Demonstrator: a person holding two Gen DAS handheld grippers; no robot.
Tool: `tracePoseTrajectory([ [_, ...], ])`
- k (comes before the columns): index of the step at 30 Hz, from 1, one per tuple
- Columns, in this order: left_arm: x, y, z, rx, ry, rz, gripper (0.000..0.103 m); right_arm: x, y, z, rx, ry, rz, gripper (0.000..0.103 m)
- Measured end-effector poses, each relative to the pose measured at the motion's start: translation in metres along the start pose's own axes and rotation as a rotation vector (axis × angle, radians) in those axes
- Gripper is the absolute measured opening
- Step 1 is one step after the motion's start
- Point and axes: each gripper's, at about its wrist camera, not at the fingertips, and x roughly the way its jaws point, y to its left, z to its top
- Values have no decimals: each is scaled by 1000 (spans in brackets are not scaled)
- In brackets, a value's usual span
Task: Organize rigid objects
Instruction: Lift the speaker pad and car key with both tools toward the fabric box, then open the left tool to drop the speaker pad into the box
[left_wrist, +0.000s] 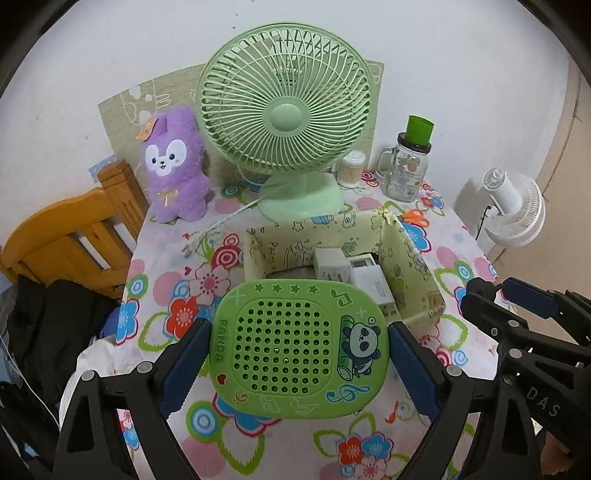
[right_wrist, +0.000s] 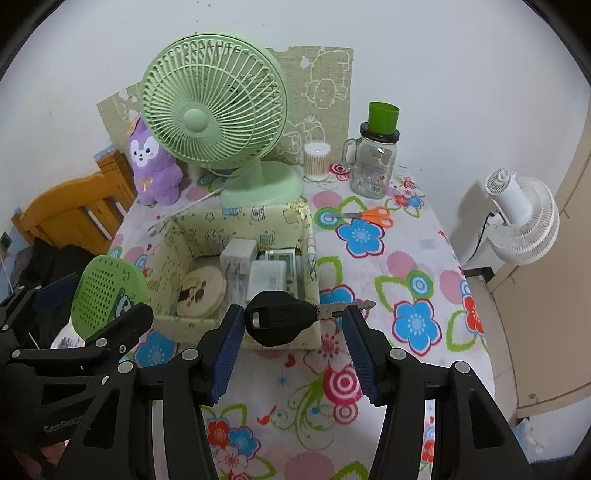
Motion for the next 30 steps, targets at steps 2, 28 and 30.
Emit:
tracePoseTrajectory([
  [2, 7, 0, 5, 1, 8, 2, 95, 5, -2, 5, 3, -1, 3, 57],
  [28, 113, -2, 43, 12, 116, 12, 95, 79, -4, 52, -14, 55, 88, 57],
  [30, 117, -3, 44, 22, 108, 26, 95, 83, -5, 52, -7, 61, 88, 57],
])
